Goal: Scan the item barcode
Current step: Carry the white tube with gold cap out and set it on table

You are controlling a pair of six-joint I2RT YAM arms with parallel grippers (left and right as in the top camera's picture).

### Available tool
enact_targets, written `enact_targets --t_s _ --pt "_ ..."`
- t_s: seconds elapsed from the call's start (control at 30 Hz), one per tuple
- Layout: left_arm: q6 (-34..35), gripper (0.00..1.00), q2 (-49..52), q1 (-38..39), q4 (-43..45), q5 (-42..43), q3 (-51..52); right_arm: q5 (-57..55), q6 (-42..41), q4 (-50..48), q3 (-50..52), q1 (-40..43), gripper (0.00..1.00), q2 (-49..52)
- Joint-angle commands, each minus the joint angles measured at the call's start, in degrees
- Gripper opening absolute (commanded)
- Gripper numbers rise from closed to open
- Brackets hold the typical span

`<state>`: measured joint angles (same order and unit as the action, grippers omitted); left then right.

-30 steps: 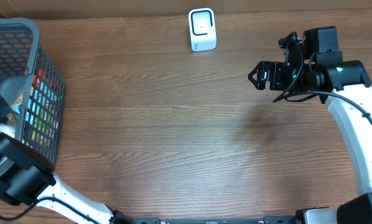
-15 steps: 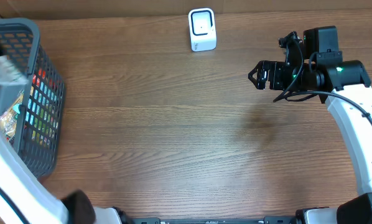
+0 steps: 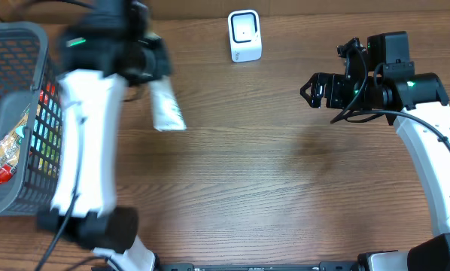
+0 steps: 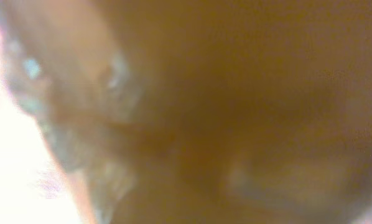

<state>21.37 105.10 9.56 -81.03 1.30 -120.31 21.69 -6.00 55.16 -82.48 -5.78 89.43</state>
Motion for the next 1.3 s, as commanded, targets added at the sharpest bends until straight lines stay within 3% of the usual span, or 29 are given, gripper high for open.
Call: enact_targets --t_s 0.0,0.17,0.3,0.47,0.5,0.53,0.57,0.6,0.63,0.67,0.83,1.0,1.07,1.27 --pt "11.04 0.04 6.01 5.64 1.18 -7.13 5.25 0.50 -0.17 -0.44 -1.11 -0.39 1.00 0.02" --pt "21.86 0.04 16.13 10.05 1.57 -5.11 8.48 0.48 -0.17 -0.39 -1.11 -0.39 1.00 0.02" --pt "21.70 0.04 23.08 12.33 1.33 -0.76 8.46 0.50 -0.17 -0.37 -1.11 -0.39 1.00 0.02" --pt "14.91 0.05 27.10 13.92 1.31 0.22 8.46 0.50 -0.17 -0.39 -1.11 -0.39 1.00 0.02" --pt "12.70 0.09 27.32 14.05 1.29 0.22 8.46 0.48 -0.17 -0.39 -1.11 -0.39 1.00 0.02" --pt "10.40 0.25 27.32 14.14 1.31 0.22 8.46 0.50 -0.17 -0.39 -1.11 -0.39 1.00 0.02" --pt "8.61 0.53 27.32 14.16 1.27 0.20 8.46 0.48 -0.17 -0.39 -1.11 -0.39 1.00 0.02" --pt "7.39 0.74 27.28 14.14 1.07 0.20 8.35 0.48 -0.17 -0.42 -1.11 -0.39 1.00 0.02" --pt "6.56 0.86 27.23 14.14 0.72 0.20 8.09 0.48 -0.17 -0.42 -1.11 -0.39 1.00 0.02" --pt "5.73 0.91 27.23 14.10 0.26 0.22 7.74 0.48 -0.17 -0.42 -1.11 -0.39 1.00 0.02" --pt "3.50 0.96 27.21 13.51 -5.60 -1.25 1.09 0.48 -0.15 -0.57 -1.11 -0.39 1.00 0.02" --pt "0.96 0.96 26.75 11.21 -15.82 -6.84 -21.44 0.48 -0.15 -1.11 -1.11 -0.39 1.00 0.02" --pt "-1.44 0.97 24.96 9.90 -15.80 -4.59 -26.80 0.48 -0.17 -1.07 -1.11 -0.39 1.00 0.02" --pt "-0.11 1.00 13.33 -0.61 -15.78 -4.46 -39.80 0.48 -0.17 0.26 -1.11 -0.39 1.00 0.02"
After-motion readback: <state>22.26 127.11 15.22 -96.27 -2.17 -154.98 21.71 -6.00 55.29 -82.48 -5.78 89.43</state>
